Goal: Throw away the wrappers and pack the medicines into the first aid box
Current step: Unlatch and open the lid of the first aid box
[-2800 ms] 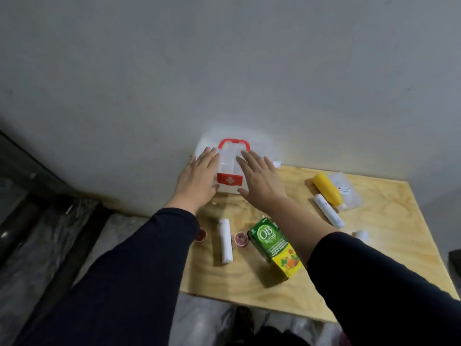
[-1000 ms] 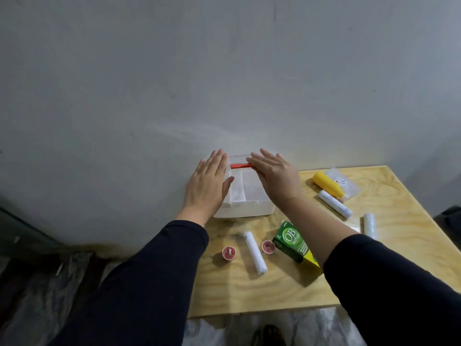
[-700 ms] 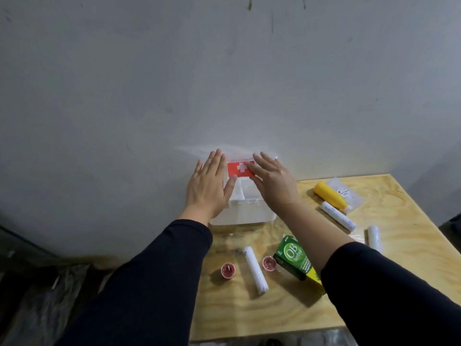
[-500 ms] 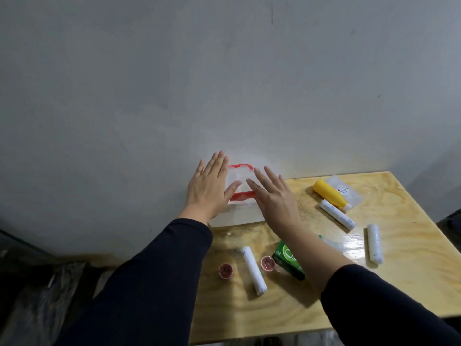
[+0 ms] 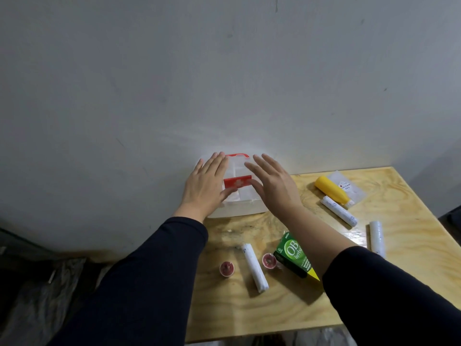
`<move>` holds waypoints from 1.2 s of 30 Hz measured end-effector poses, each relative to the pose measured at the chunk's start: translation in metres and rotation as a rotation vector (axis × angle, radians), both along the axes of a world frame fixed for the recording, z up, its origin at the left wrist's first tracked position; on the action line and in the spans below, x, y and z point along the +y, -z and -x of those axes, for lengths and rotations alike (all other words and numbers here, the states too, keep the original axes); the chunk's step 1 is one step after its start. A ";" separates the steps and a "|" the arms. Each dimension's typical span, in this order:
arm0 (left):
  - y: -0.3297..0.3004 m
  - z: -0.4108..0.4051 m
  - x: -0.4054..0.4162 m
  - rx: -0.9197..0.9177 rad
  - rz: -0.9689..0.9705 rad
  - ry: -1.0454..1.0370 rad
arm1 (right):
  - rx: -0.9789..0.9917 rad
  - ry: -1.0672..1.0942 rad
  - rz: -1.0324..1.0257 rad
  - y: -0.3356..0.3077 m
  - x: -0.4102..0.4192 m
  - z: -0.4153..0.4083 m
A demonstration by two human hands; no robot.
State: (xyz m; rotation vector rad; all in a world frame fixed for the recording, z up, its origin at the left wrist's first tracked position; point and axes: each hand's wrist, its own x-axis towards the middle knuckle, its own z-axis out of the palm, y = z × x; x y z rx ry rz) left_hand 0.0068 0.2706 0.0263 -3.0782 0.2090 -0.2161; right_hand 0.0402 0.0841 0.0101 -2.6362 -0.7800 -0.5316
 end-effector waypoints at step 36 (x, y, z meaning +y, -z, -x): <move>-0.023 -0.008 -0.011 -0.155 0.068 -0.133 | 0.358 0.004 0.238 0.040 -0.002 0.069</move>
